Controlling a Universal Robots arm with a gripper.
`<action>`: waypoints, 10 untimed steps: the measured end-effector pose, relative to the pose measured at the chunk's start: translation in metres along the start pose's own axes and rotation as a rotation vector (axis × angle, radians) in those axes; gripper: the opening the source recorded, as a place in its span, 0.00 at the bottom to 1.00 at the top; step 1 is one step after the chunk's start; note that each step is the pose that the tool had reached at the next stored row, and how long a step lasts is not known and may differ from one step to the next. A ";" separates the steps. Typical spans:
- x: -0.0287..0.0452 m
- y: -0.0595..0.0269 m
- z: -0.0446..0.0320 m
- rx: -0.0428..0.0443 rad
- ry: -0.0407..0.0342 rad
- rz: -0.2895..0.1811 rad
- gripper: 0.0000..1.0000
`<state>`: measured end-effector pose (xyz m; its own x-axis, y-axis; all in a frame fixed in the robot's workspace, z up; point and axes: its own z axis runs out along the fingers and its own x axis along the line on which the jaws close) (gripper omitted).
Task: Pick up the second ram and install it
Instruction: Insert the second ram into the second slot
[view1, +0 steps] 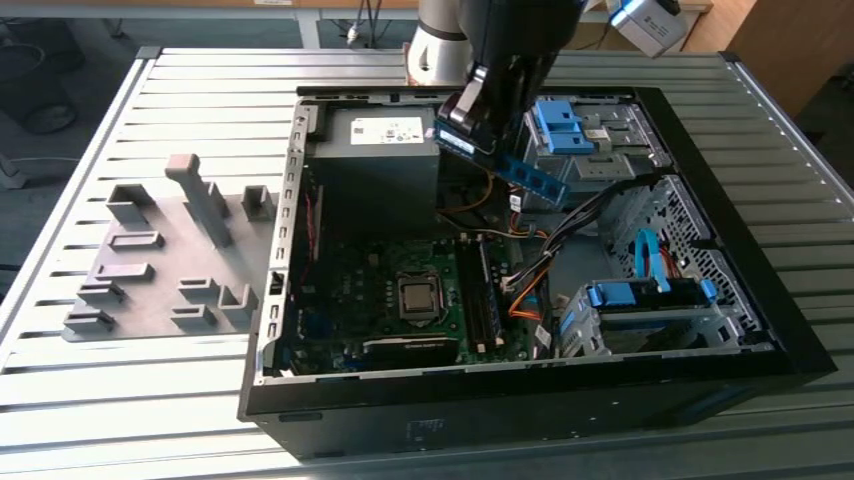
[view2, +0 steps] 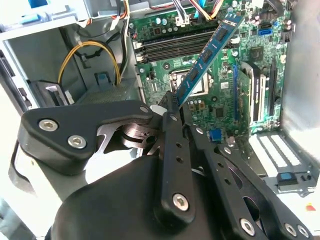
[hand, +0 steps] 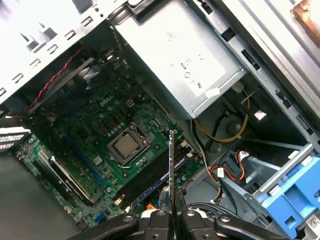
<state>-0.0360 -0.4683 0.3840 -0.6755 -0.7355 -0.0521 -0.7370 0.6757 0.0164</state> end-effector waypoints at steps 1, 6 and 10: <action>0.0000 0.0000 0.0000 0.0005 -0.0001 0.009 0.14; 0.0000 0.0000 0.0002 0.0026 -0.0009 0.051 0.14; 0.0000 0.0000 0.0002 0.0043 -0.0013 0.082 0.14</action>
<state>-0.0360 -0.4683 0.3838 -0.7337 -0.6775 -0.0520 -0.6789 0.7340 0.0164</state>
